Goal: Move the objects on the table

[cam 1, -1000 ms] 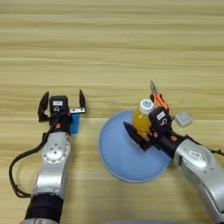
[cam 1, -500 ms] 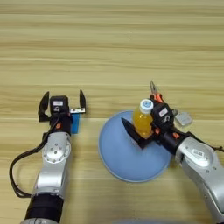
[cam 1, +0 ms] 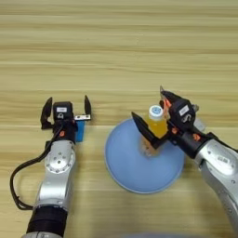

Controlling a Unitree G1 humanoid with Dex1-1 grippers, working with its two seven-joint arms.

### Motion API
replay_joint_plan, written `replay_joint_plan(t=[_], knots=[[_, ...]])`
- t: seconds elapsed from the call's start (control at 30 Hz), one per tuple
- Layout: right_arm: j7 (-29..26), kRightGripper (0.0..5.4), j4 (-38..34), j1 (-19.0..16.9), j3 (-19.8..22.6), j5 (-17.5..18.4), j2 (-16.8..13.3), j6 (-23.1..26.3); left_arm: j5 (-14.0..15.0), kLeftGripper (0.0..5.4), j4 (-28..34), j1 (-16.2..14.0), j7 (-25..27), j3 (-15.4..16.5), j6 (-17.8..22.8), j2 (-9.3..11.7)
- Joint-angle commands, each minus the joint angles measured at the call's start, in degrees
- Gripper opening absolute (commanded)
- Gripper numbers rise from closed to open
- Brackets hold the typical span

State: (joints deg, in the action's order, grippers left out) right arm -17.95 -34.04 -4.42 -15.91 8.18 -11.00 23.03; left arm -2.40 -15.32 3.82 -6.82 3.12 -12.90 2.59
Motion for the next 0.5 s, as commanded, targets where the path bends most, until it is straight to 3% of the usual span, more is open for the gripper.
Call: replay_joint_plan(t=[0.03,0.17,0.5], knots=[[0.6,5.4,-3.2,0.7,2.4,1.5,0.2,0.9,-0.8,5.4,-0.4,0.6,-0.3,-0.1,-0.2,-0.1],[1.7,5.4,-3.8,2.0,6.8,2.0,-0.1,-0.4,-0.8,5.4,-0.5,0.6,-0.3,-0.2,-0.3,-0.1],[4.0,5.4,0.5,5.2,24.1,6.4,-1.5,-4.5,-0.8,5.4,-0.4,0.6,0.0,-0.4,-0.8,-0.1]])
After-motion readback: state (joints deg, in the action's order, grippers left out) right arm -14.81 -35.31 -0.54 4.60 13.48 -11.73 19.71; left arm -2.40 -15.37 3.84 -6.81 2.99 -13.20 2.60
